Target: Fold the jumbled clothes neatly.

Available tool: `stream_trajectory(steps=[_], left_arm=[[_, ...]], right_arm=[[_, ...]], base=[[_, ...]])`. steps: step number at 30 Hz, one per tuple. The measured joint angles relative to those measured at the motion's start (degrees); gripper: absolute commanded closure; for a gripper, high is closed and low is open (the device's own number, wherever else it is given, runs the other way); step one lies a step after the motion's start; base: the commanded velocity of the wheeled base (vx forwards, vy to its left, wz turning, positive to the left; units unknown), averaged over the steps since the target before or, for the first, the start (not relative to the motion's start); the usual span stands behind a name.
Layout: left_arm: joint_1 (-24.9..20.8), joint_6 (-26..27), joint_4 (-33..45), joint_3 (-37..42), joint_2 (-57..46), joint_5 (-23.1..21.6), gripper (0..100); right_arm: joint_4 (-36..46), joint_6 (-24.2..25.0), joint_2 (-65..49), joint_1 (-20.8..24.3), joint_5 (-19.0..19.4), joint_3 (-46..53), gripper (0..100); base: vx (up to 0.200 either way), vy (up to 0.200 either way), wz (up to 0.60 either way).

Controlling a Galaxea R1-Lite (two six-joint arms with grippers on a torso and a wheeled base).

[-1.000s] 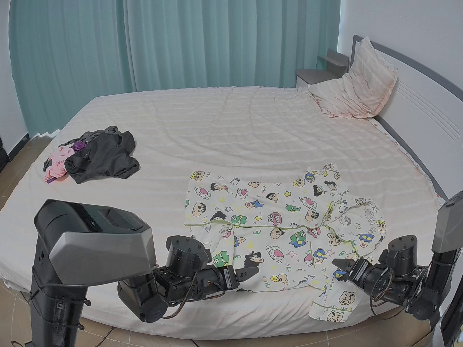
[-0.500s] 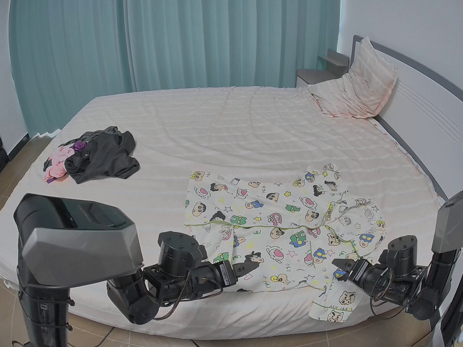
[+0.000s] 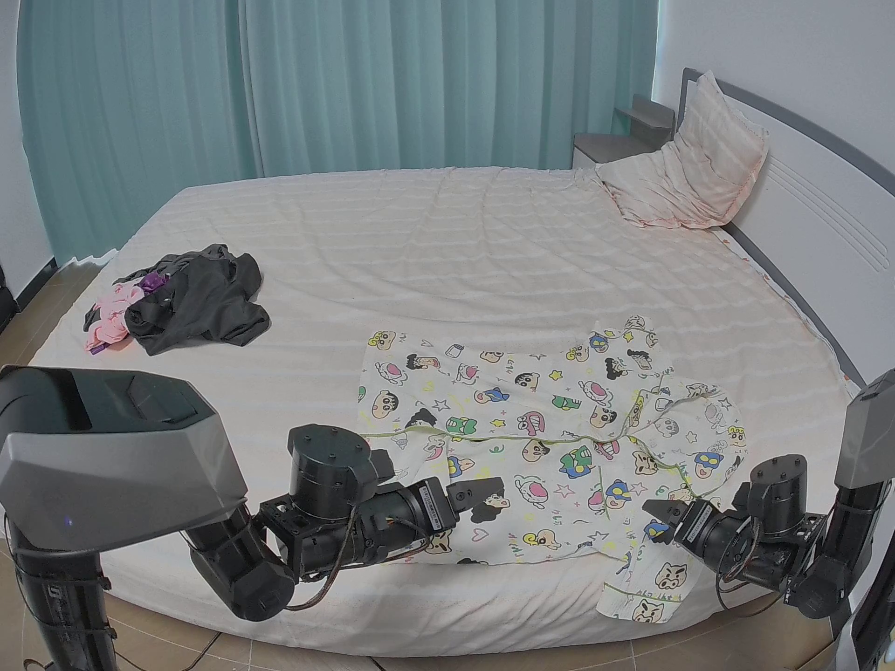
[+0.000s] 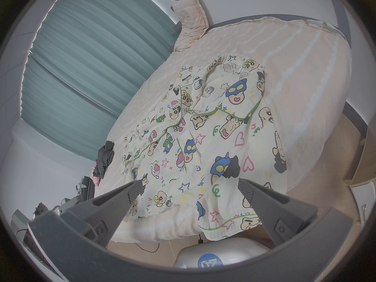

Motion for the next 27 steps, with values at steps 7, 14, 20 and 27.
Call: stream_trajectory(steps=[7, 14, 20, 27], left_arm=[[2.2, 0.1, 0.0, -0.9, -0.5, 2.5, 0], [7.1, 0.3, 0.1, -2.6, 2.0, 7.6, 0], [8.7, 1.5, 0.1, -5.4, 5.7, 8.6, 0], [7.9, 1.1, 0.7, -10.0, 8.2, 8.4, 0]], right_arm=[[0.0, 0.0, 0.0, 0.1, 0.0, 0.0, 0], [0.0, 0.0, 0.0, 0.1, 0.0, 0.0, 0], [0.0, 0.0, 0.0, 0.1, 0.0, 0.0, 0], [0.0, 0.0, 0.0, 0.2, -0.1, 0.0, 0]], base=[[0.0, 0.0, 0.0], [0.0, 0.0, 0.0], [0.0, 0.0, 0.0], [0.0, 0.0, 0.0]])
